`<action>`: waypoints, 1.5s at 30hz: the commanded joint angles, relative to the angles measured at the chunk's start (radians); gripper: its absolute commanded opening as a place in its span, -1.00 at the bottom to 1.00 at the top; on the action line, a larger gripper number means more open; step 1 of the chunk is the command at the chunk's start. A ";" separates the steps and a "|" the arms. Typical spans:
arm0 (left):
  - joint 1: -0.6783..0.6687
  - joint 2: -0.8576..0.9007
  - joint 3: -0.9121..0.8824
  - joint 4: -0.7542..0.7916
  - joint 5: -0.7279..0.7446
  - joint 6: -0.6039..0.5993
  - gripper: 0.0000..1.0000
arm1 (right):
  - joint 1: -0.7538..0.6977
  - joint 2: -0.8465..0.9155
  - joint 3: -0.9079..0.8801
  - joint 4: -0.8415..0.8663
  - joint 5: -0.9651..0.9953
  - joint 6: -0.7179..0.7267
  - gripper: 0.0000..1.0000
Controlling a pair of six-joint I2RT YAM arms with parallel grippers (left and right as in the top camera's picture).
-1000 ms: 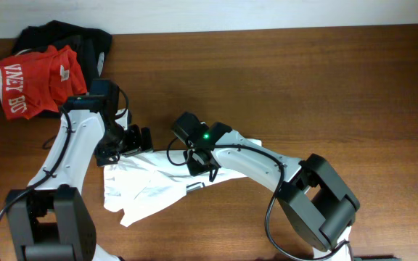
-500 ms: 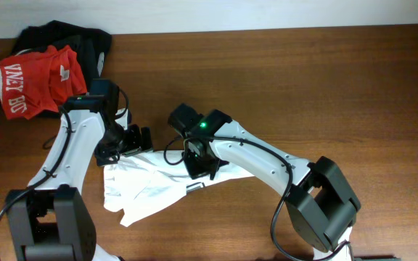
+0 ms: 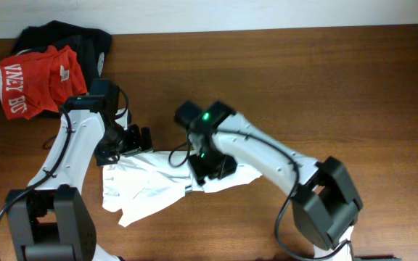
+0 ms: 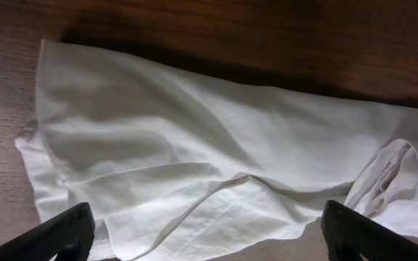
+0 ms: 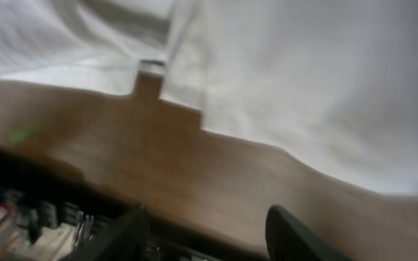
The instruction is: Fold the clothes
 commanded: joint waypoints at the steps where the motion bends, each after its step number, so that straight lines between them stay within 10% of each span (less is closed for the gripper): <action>1: -0.005 -0.004 0.005 -0.001 -0.003 0.002 0.98 | -0.111 -0.049 0.151 -0.122 0.124 -0.043 -0.08; 4: -0.005 -0.004 0.005 -0.001 -0.003 0.002 0.99 | -0.230 -0.049 0.134 -0.162 0.212 -0.043 -0.92; 15: -0.005 -0.004 0.005 -0.011 -0.003 0.002 0.98 | -0.307 -0.048 -0.449 0.455 0.173 0.007 -0.92; 28: -0.005 -0.004 0.000 -0.031 -0.011 0.005 0.98 | -0.671 -0.286 -0.298 0.133 0.240 -0.006 -0.92; 29: -0.005 -0.004 -0.001 -0.031 -0.010 0.022 0.99 | -0.690 -0.341 -0.283 0.101 0.240 -0.006 -0.76; 31: -0.005 -0.004 -0.019 -0.024 0.040 0.092 0.99 | -0.731 -0.446 -0.243 0.050 0.240 -0.007 0.91; 37: 0.155 -0.004 -0.082 0.066 0.378 0.334 0.98 | -0.854 -0.590 -0.135 -0.100 0.096 -0.140 0.98; 45: 0.215 -0.004 -0.349 0.218 0.491 0.354 0.98 | -0.856 -0.595 -0.135 -0.116 0.096 -0.137 0.97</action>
